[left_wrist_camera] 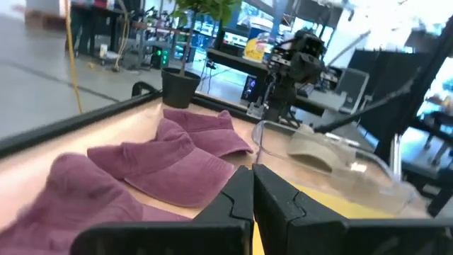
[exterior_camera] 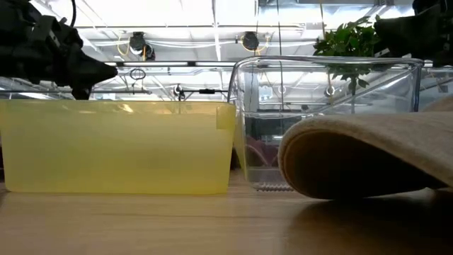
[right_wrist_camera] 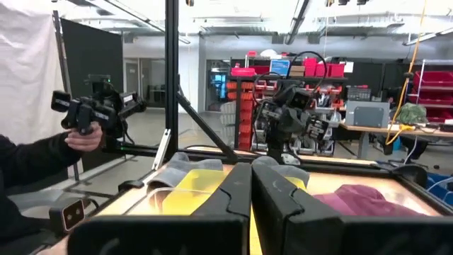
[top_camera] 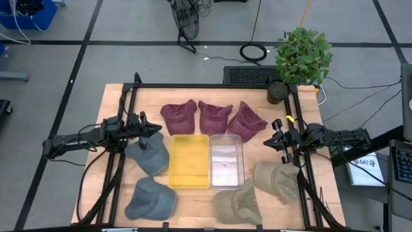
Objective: Pick & Place hat
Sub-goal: Put the right red cap into the transparent bin
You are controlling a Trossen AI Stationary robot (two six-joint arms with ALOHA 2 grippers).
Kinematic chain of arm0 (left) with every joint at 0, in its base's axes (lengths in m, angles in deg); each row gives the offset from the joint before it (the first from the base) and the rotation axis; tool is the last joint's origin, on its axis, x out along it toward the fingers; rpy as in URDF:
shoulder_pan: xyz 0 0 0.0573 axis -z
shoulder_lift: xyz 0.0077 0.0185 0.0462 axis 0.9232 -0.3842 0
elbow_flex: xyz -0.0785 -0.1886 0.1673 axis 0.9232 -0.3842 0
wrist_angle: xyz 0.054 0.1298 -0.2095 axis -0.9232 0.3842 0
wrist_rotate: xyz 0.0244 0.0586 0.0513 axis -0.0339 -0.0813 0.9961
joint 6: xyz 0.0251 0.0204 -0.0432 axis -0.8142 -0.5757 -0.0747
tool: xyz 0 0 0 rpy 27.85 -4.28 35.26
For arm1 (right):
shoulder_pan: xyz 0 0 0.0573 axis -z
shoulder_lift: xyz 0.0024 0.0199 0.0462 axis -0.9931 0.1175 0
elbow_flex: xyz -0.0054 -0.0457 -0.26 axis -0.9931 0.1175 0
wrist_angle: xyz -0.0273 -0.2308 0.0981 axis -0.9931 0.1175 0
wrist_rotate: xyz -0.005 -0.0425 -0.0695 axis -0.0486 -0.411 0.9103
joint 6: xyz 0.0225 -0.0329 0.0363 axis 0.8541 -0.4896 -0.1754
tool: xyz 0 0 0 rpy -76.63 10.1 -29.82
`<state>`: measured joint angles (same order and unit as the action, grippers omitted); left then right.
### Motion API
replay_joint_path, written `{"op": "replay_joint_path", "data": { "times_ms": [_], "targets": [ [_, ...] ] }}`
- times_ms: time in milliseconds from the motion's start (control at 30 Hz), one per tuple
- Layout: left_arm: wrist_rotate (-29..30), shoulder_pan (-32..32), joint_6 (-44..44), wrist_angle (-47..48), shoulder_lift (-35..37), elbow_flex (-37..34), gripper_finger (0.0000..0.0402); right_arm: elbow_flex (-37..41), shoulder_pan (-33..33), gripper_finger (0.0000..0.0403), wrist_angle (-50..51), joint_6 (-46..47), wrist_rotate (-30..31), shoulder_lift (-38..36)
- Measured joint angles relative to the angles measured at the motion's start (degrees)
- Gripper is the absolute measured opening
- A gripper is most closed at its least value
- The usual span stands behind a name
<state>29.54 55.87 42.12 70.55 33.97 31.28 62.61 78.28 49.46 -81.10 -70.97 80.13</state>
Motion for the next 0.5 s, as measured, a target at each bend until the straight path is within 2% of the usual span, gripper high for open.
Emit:
{"op": "replay_joint_path", "data": {
  "times_ms": [133,300,400,500],
  "targets": [
    [2.3,0.0,0.8,-0.5,0.0,0.0,0.0010,0.0,0.0,0.0000,-1.6,0.1,0.2,0.0],
    [8.0,0.0,-0.4,-2.3,0.0,0.0,0.0010,0.0,0.0,0.0000,-12.3,-3.9,1.3,0.6],
    [8.6,0.0,-0.5,-2.7,0.0,0.0,0.0010,-2.4,0.0,0.0000,-14.1,-6.4,8.8,2.0],
    [8.1,0.0,0.0,-2.0,0.0,0.0,0.0010,-6.9,0.0,0.0000,-5.2,-8.3,21.5,5.3]
  ]
}}
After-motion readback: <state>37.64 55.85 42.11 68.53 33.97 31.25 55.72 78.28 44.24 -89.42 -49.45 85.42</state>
